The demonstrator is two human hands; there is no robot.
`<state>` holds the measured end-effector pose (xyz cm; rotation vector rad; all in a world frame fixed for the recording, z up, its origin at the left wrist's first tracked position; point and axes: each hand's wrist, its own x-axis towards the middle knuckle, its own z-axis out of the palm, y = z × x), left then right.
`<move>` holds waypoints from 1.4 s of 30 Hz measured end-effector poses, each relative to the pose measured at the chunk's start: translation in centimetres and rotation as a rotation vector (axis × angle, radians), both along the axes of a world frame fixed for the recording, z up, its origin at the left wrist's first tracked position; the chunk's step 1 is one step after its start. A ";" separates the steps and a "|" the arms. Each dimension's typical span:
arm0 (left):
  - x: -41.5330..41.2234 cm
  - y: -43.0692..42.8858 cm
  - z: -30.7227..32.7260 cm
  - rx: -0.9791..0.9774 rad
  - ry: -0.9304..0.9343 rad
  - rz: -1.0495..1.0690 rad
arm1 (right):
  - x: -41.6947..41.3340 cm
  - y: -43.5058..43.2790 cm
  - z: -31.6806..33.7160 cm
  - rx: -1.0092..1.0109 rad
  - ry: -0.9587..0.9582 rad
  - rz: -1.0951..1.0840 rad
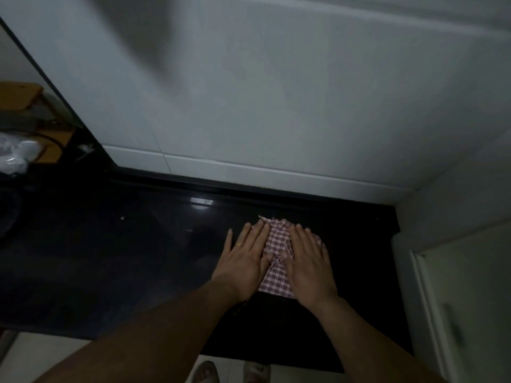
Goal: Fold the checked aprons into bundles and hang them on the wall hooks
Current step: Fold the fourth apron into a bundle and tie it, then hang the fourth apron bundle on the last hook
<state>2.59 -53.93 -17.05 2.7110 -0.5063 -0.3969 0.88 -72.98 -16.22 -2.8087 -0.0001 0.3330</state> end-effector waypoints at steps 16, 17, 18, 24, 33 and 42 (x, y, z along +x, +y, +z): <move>3.5 0.6 3.8 -0.654 0.324 0.542 | 1.9 0.1 6.6 -0.048 -0.070 -0.031; 3.8 0.4 4.0 -0.630 0.314 0.512 | 2.1 0.8 7.1 -0.009 -0.122 -0.001; 4.1 0.0 4.5 -0.609 0.301 0.469 | 2.2 1.3 7.7 0.088 -0.116 0.006; 3.5 -1.4 8.8 -0.532 0.302 0.259 | 1.1 1.8 11.0 0.445 0.046 -0.110; 2.7 -4.0 16.8 -0.470 0.177 0.011 | -1.4 -1.3 18.4 0.391 -0.068 -0.160; 4.4 -4.9 25.0 -0.506 0.031 -0.127 | -1.1 -2.1 26.4 0.373 -0.184 -0.161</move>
